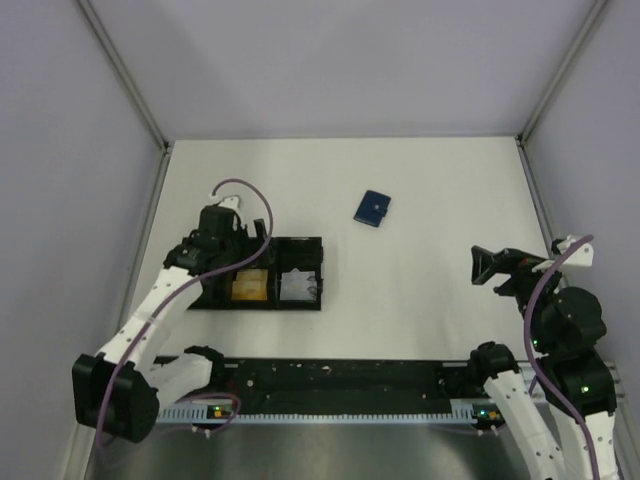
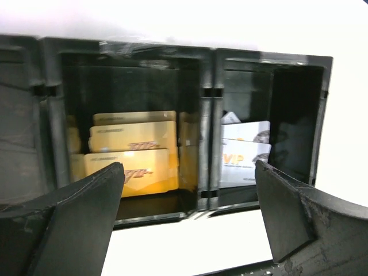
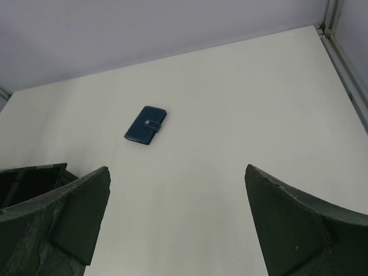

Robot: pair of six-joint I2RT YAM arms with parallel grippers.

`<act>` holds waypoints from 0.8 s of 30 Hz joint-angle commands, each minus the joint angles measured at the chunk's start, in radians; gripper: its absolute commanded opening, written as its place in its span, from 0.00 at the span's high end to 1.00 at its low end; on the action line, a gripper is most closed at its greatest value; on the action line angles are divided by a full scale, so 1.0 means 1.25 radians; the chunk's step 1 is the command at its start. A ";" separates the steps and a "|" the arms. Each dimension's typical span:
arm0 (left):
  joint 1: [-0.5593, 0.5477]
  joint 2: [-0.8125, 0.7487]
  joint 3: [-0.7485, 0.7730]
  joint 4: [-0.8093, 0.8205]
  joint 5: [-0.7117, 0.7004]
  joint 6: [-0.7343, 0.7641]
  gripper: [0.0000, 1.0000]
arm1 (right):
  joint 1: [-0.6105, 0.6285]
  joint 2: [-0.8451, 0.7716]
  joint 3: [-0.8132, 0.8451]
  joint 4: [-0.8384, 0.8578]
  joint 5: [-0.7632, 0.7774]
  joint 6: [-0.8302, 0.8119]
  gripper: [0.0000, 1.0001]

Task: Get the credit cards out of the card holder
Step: Move the storage box to the center of the board.

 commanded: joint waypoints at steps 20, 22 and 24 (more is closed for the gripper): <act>-0.144 0.494 0.313 0.026 -0.181 -0.096 0.19 | 0.076 -0.010 0.000 0.028 0.040 -0.006 0.01; -0.144 0.533 0.361 0.025 -0.194 -0.096 0.19 | 0.081 -0.010 -0.001 0.028 0.045 -0.006 0.01; -0.144 0.574 0.411 0.021 -0.206 -0.098 0.19 | 0.085 -0.009 -0.005 0.028 0.048 -0.006 0.01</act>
